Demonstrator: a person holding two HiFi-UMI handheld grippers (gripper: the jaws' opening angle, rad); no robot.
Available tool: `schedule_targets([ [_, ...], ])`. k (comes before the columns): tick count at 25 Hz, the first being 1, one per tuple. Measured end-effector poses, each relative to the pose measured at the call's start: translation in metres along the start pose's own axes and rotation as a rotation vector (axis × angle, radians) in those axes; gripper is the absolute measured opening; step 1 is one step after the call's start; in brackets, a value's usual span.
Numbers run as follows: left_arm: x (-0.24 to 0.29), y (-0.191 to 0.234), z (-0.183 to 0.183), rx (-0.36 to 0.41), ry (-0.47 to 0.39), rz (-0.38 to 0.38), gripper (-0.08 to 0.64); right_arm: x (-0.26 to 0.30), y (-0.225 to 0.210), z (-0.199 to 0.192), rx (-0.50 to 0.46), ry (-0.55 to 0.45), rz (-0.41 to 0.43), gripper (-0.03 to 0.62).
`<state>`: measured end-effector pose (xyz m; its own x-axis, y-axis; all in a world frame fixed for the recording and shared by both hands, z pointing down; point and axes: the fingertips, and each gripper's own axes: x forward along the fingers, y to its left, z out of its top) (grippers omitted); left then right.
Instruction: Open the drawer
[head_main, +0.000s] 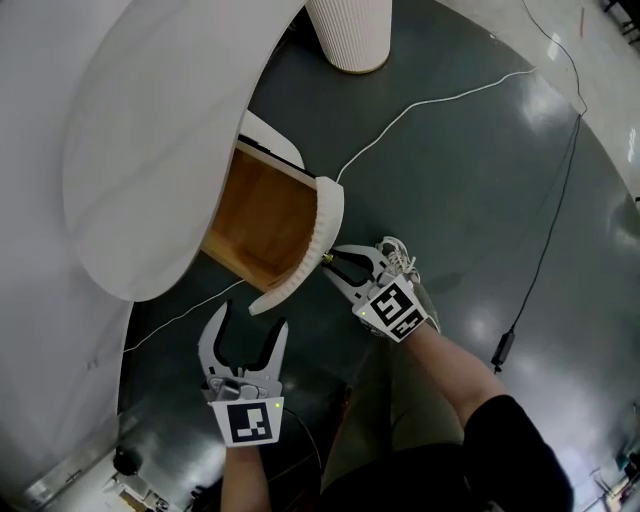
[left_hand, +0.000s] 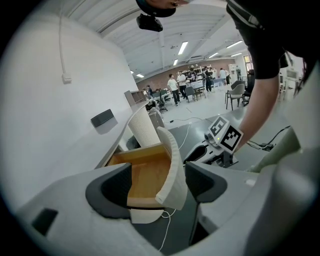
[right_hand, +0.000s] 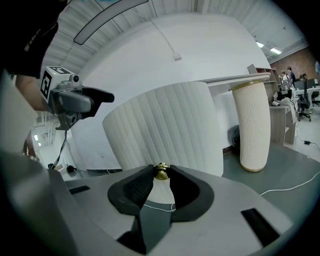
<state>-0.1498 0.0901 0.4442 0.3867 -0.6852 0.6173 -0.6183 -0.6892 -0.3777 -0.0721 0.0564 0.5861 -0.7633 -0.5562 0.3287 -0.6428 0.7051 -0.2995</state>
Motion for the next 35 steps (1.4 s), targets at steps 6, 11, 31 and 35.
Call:
schedule_targets([
  [6, -0.001, 0.002, -0.004, -0.052, -0.005, -0.031, 0.331, -0.001, 0.003, 0.0, 0.012, 0.032, -0.008, 0.104],
  [11, 0.001, 0.001, -0.008, -0.063, -0.007, -0.042, 0.331, -0.001, 0.001, -0.003, 0.022, 0.044, -0.021, 0.104],
  [31, -0.027, 0.013, 0.028, -0.115, -0.04, 0.016, 0.332, -0.065, 0.003, 0.052, 0.068, -0.005, -0.144, 0.1],
  [35, -0.037, 0.017, 0.042, -0.126, -0.059, 0.035, 0.331, -0.091, 0.007, 0.084, 0.043, -0.05, -0.154, 0.083],
])
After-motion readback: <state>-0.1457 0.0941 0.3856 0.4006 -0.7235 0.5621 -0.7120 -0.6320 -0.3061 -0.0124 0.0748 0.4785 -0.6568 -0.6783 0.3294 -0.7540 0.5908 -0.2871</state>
